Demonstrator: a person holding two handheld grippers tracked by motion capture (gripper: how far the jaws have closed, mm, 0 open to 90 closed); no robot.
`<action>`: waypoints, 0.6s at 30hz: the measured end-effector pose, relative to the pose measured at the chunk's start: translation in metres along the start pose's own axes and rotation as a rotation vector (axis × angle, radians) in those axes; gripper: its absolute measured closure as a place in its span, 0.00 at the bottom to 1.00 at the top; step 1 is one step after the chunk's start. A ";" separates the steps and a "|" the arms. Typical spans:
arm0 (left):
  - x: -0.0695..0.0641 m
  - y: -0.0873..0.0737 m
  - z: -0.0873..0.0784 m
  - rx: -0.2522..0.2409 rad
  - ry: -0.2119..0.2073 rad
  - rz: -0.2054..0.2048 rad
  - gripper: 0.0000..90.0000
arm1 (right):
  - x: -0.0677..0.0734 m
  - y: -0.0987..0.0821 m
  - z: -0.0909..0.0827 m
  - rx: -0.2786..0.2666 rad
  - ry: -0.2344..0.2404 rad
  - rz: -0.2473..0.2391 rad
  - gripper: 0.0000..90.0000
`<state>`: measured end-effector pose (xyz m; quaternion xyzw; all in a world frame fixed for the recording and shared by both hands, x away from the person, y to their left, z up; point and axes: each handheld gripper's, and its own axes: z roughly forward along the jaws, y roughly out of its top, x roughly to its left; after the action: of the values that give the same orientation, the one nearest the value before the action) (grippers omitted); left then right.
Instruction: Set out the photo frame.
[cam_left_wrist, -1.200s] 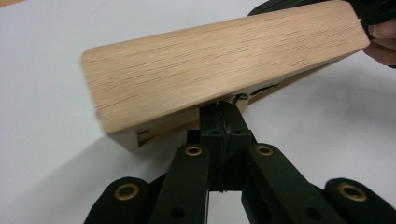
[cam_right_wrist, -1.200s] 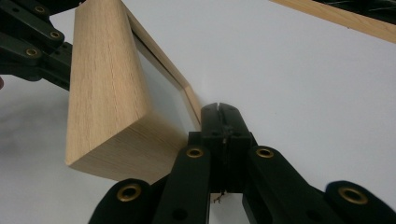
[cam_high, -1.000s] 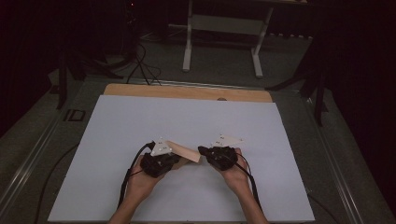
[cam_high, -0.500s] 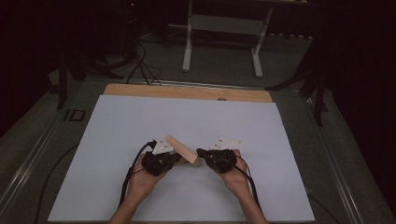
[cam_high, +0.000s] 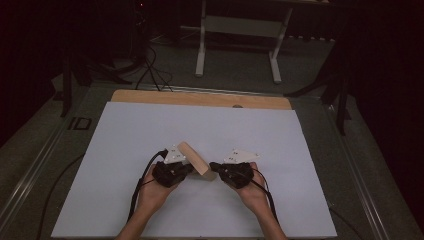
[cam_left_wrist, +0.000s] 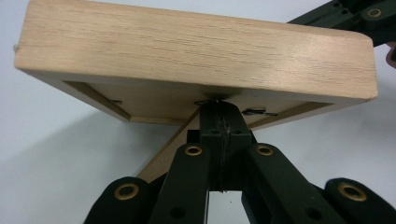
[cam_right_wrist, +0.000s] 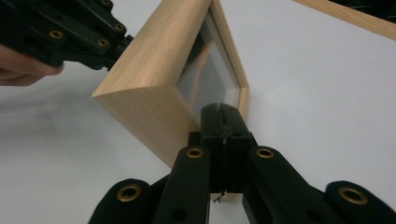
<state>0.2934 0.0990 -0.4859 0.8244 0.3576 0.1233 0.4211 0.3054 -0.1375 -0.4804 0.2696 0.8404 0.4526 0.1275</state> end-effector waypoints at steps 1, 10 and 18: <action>0.000 0.000 0.000 -0.002 0.000 -0.002 1.00 | 0.001 0.000 0.000 0.002 0.005 -0.001 1.00; 0.005 -0.001 0.003 -0.012 0.002 -0.022 1.00 | 0.005 0.000 0.001 0.005 0.034 -0.007 1.00; 0.008 -0.002 0.006 -0.031 -0.004 -0.028 1.00 | 0.010 0.000 0.001 0.015 0.050 -0.021 1.00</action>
<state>0.3009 0.1019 -0.4922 0.8129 0.3661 0.1212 0.4365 0.2973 -0.1314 -0.4805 0.2504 0.8495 0.4515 0.1088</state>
